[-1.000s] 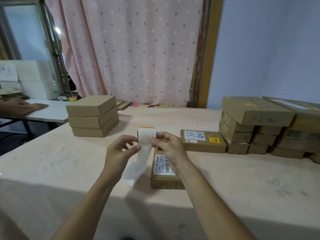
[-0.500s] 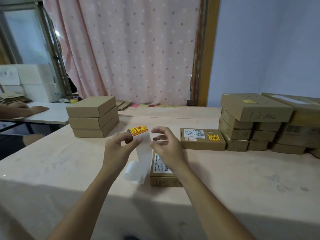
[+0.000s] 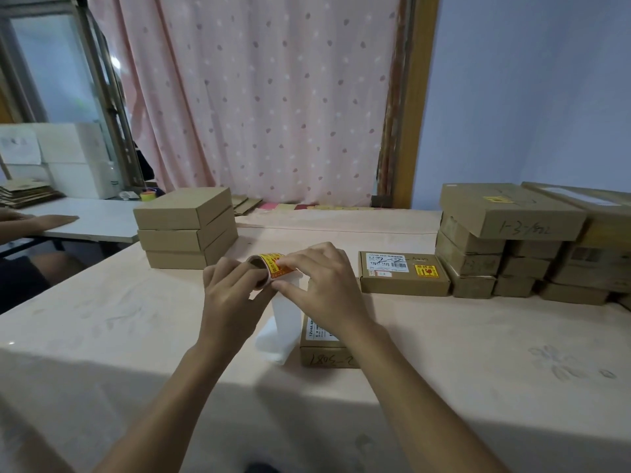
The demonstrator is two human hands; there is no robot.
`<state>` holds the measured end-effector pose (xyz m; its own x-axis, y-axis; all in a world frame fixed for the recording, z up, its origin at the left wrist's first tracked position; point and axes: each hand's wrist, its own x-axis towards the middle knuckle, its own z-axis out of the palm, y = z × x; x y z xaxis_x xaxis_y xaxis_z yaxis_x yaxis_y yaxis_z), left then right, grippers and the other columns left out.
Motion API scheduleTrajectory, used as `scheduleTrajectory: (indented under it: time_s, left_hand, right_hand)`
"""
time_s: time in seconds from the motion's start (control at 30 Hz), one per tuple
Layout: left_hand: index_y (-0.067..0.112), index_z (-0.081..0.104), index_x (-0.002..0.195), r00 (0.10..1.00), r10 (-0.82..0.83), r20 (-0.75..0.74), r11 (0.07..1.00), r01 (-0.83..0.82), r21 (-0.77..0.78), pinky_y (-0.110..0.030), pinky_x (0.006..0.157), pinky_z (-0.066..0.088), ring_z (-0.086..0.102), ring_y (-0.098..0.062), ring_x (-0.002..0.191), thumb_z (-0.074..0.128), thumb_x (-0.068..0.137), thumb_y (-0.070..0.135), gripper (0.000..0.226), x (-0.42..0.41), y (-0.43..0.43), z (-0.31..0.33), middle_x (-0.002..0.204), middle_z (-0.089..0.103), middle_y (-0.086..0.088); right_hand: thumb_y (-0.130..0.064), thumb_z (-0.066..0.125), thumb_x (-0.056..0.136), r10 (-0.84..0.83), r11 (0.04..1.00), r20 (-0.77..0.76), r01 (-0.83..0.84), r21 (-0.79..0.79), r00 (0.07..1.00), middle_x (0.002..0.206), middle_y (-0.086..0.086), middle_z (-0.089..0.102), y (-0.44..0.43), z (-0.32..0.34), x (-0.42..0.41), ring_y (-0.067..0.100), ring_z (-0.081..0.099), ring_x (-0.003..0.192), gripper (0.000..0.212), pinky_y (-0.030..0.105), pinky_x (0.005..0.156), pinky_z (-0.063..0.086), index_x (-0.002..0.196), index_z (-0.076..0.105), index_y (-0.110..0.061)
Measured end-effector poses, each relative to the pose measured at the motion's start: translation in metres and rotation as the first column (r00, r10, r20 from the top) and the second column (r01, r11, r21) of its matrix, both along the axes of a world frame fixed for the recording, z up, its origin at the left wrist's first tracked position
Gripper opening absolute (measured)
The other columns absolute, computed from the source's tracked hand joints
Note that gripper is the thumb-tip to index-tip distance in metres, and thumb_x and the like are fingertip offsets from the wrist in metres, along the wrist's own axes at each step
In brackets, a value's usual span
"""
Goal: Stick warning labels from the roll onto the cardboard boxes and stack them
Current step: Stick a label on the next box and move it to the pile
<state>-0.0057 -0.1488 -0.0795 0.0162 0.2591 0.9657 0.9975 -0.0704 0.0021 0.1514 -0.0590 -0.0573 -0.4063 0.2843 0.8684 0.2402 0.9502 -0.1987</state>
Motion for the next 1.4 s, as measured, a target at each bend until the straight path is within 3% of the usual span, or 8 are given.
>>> scheduleTrajectory:
  time_s: [0.17,0.37,0.53,0.87,1.03,1.2,1.4]
  left_hand:
    - [0.008,0.068,0.074,1.0,-0.005,-0.017,1.0,0.005,-0.002,-0.034,0.075,0.03,0.05,-0.025,0.074,0.074,0.089,0.021,0.021,0.001,-0.004,-0.002,0.074,0.065,0.003]
    - [0.009,0.068,0.072,1.0,0.007,-0.004,1.0,-0.007,0.012,-0.034,0.074,0.03,0.05,-0.025,0.073,0.077,0.087,0.016,0.02,0.003,-0.006,0.002,0.071,0.064,0.005]
    - [0.01,0.071,0.073,1.0,-0.002,-0.015,1.0,0.002,-0.001,-0.034,0.076,0.027,0.048,-0.021,0.077,0.072,0.088,0.018,0.017,-0.006,-0.011,0.003,0.072,0.065,0.008]
    - [0.011,0.065,0.069,0.99,-0.14,0.032,0.985,0.143,-0.095,-0.04,0.07,0.035,0.05,-0.024,0.077,0.073,0.088,0.025,0.025,-0.007,-0.021,0.009,0.076,0.065,0.01]
    - [0.012,0.062,0.069,0.983,-0.158,0.095,0.977,0.169,-0.129,-0.038,0.074,0.034,0.05,-0.021,0.082,0.072,0.089,0.03,0.029,-0.007,-0.021,0.008,0.079,0.054,0.021]
    - [0.017,0.073,0.081,0.99,-0.107,0.092,0.965,0.126,-0.229,-0.047,0.084,0.038,0.059,-0.018,0.103,0.073,0.087,0.031,0.016,-0.02,-0.024,0.001,0.09,0.072,0.015]
    - [0.013,0.074,0.084,0.987,-0.12,0.109,0.965,0.141,-0.22,-0.041,0.087,0.036,0.06,-0.015,0.106,0.069,0.085,0.029,0.017,-0.03,-0.027,0.002,0.095,0.069,0.016]
  right_hand:
    - [-0.032,0.077,0.09,-0.013,0.97,-0.075,0.031,0.242,0.997,0.098,-0.005,0.077,-0.001,-0.002,-0.001,0.022,0.059,0.09,0.018,0.035,0.083,0.046,0.101,0.079,-0.017]
    - [-0.025,0.068,0.098,-0.048,0.921,-0.08,0.076,0.382,0.996,0.093,-0.001,0.075,-0.006,0.0,-0.003,0.026,0.06,0.084,0.017,0.037,0.079,0.048,0.102,0.078,-0.013]
    - [-0.039,0.07,0.096,-0.046,0.927,-0.077,0.071,0.367,0.996,0.088,-0.003,0.074,-0.011,0.004,-0.009,0.025,0.061,0.084,0.025,0.036,0.082,0.044,0.093,0.078,-0.015]
    - [-0.022,0.065,0.098,-0.026,0.927,-0.067,0.049,0.373,0.997,0.085,-0.006,0.073,-0.013,0.011,-0.008,0.025,0.061,0.084,0.016,0.038,0.081,0.048,0.088,0.076,-0.015]
    - [-0.021,0.07,0.094,-0.05,0.976,-0.138,0.078,0.205,0.989,0.077,-0.004,0.071,-0.013,0.01,-0.01,0.021,0.061,0.085,0.013,0.034,0.076,0.044,0.084,0.077,-0.014]
    - [-0.026,0.064,0.091,-0.086,0.996,-0.231,0.084,-0.017,0.969,0.08,-0.005,0.071,-0.005,0.011,-0.004,0.016,0.061,0.082,0.02,0.033,0.072,0.05,0.081,0.076,-0.014]
    - [-0.027,0.068,0.092,-0.098,0.94,-0.268,0.001,-0.342,0.958,0.079,-0.024,0.06,0.004,0.012,0.006,0.007,0.06,0.084,0.014,0.037,0.073,0.053,0.084,0.077,-0.02]
